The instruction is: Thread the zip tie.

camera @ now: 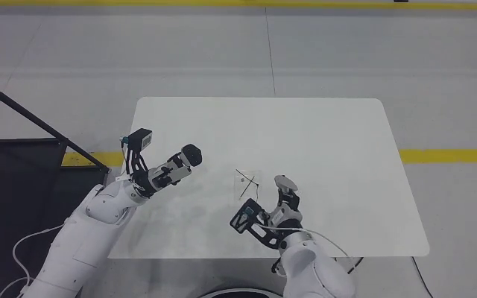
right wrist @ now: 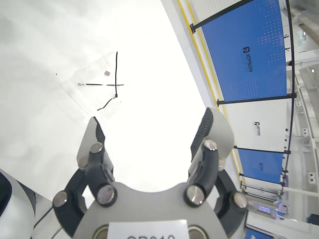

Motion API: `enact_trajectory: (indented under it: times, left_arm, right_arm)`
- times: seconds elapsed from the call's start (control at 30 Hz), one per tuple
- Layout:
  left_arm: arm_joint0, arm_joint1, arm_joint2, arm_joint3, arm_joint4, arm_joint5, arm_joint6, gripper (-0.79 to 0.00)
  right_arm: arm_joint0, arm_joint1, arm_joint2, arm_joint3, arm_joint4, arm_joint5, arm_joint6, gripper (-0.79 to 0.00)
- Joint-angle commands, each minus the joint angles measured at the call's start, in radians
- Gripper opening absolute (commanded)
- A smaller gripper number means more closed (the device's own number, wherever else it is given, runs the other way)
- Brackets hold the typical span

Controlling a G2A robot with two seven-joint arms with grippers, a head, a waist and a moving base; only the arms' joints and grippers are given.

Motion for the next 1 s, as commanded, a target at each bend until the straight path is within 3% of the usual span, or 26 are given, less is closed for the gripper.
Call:
enact_trajectory:
  times: [0.0,0.3,0.5,0.97]
  left_arm:
    - [0.0,0.0,0.0,0.0,0.0,0.0,0.0,0.0]
    - [0.0,0.0,0.0,0.0,0.0,0.0,0.0,0.0]
    - [0.0,0.0,0.0,0.0,0.0,0.0,0.0,0.0]
    - [0.0,0.0,0.0,0.0,0.0,0.0,0.0,0.0]
  right_arm:
    - [-0.033,0.011,0.066,-0.01,0.044,-0.001,-0.135,0.0]
    - [-0.06,0.05,0.359,0.018,0.287,-0.076,-0.602,0.0]
    - [-0.076,0.068,0.499,-0.016,0.372,-0.138,-0.663,0.0]
    - [-0.076,0.068,0.499,-0.016,0.372,-0.138,-0.663,-0.001]
